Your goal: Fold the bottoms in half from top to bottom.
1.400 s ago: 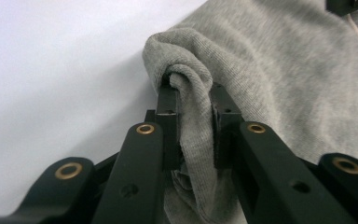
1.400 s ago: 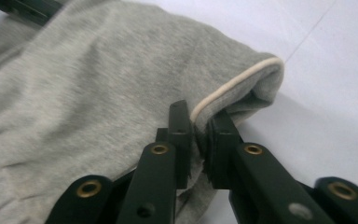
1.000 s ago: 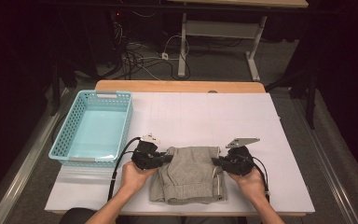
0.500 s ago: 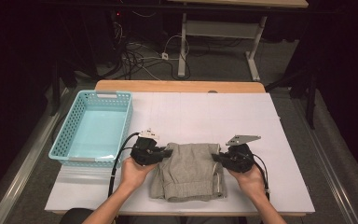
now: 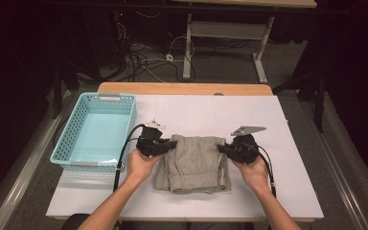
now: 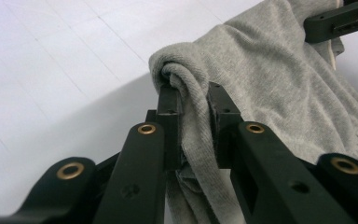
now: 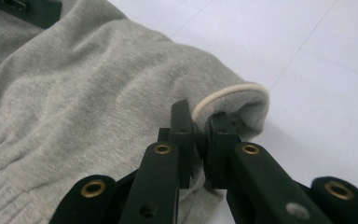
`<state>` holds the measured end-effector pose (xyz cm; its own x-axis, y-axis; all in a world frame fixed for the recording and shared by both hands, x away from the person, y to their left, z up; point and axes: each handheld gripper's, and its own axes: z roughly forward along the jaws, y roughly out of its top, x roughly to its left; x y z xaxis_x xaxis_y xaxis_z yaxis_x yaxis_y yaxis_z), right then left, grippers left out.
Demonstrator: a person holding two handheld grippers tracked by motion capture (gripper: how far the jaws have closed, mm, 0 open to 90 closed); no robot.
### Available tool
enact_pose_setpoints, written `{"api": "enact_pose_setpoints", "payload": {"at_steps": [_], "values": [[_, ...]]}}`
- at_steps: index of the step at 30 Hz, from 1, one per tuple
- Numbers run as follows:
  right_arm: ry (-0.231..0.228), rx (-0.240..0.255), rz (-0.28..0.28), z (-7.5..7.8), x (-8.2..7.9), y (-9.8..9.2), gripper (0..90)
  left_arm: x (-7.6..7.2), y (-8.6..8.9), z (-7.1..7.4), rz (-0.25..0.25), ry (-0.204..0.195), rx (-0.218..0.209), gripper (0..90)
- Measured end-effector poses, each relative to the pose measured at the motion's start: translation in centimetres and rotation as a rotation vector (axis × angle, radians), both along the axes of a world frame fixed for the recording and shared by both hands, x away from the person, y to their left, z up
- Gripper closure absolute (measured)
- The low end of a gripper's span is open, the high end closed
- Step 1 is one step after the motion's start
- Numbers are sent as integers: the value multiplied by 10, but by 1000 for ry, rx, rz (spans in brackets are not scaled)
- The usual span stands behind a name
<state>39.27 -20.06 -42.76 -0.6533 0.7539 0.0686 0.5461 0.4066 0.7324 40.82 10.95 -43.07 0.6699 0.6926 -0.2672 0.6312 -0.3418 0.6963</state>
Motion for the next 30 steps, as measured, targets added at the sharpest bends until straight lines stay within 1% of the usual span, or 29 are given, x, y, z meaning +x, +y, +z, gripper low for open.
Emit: {"api": "enact_pose_setpoints", "payload": {"at_steps": [1,2,3,4,7,13,15,17,19,21,23,24,26,27,30], "values": [[-5,-7,-6,3,7,2,849,5,-1,1,8,3,11,771],[-5,-7,-6,3,7,2,849,5,-1,1,8,3,11,771],[-8,-10,-5,4,9,2,849,9,-2,1,16,5,10,771],[-7,-25,-12,6,15,5,849,12,-2,1,22,9,8,772],[-5,-38,-18,6,19,7,849,19,-1,2,39,16,3,772],[-4,-40,-37,5,31,10,849,33,1,5,82,15,12,772],[-10,-44,-43,7,35,12,849,36,1,6,89,15,19,772],[-9,-54,-43,6,40,15,848,39,-1,3,97,26,36,769],[2,-70,-41,3,43,17,847,39,-1,0,98,35,57,766],[8,-74,-41,-1,45,18,843,39,-1,-3,111,37,63,752],[11,-59,-47,-4,45,17,837,37,-2,-5,111,31,78,726],[10,-53,-45,-5,45,17,829,36,-2,-6,110,32,83,699],[14,-55,-46,-6,44,16,782,35,-1,-5,122,35,93,587],[16,-54,-49,-6,43,15,750,34,0,-4,128,38,87,542],[17,-45,-55,-4,38,11,706,29,5,0,128,40,79,456]]}}
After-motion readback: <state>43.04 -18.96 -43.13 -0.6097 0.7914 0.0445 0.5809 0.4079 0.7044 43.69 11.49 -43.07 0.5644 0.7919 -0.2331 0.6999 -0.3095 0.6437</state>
